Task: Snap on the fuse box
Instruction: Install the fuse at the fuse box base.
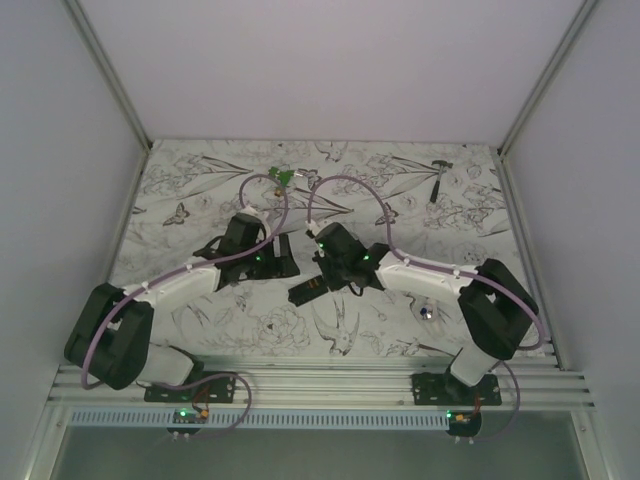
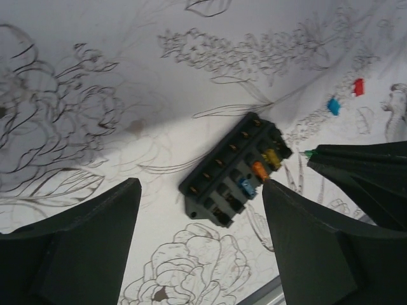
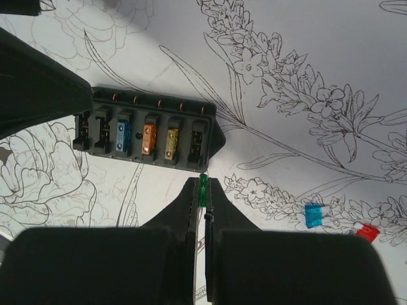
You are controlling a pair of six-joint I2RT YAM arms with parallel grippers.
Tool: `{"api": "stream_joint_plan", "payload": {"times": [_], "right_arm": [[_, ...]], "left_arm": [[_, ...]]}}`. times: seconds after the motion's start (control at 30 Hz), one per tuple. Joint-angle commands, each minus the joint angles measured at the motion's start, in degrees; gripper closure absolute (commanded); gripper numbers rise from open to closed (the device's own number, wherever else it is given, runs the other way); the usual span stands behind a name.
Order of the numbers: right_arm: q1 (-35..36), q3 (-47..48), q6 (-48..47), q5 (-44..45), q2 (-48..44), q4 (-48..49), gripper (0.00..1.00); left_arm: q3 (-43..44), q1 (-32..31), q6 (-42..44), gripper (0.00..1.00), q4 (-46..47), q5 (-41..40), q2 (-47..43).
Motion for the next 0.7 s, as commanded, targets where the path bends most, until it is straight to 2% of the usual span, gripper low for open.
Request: {"api": "stream_joint_plan", "payload": {"times": [0.0, 0.17, 0.2, 0.23, 0.67], "right_arm": [[2.0, 3.7, 1.8, 5.1, 1.4, 0.8, 1.00], [3.7, 4.6, 2.5, 7.9, 1.6, 1.5, 1.00], [3.8, 4.7, 2.6, 8.1, 1.7, 1.5, 1.00], [3.9, 4.8, 2.7, 8.3, 1.7, 1.7, 1.00], [4.0, 4.4, 3.4, 8.3, 4.0, 4.2, 1.00]], "left_arm": [[-1.7, 1.3, 2.1, 0.19, -1.7, -2.9, -0.2], [-3.4, 3.6, 2.9, 0.13, 0.5, -4.4, -0.4], [-3.7, 4.2, 3.1, 0.03, 0.8, -4.6, -0.5], [-3.9, 4.8, 3.3, 0.01, 1.0, -4.7, -0.5], [-5.1, 6.9, 4.9, 0.00, 3.0, -5.5, -0.6]]}}
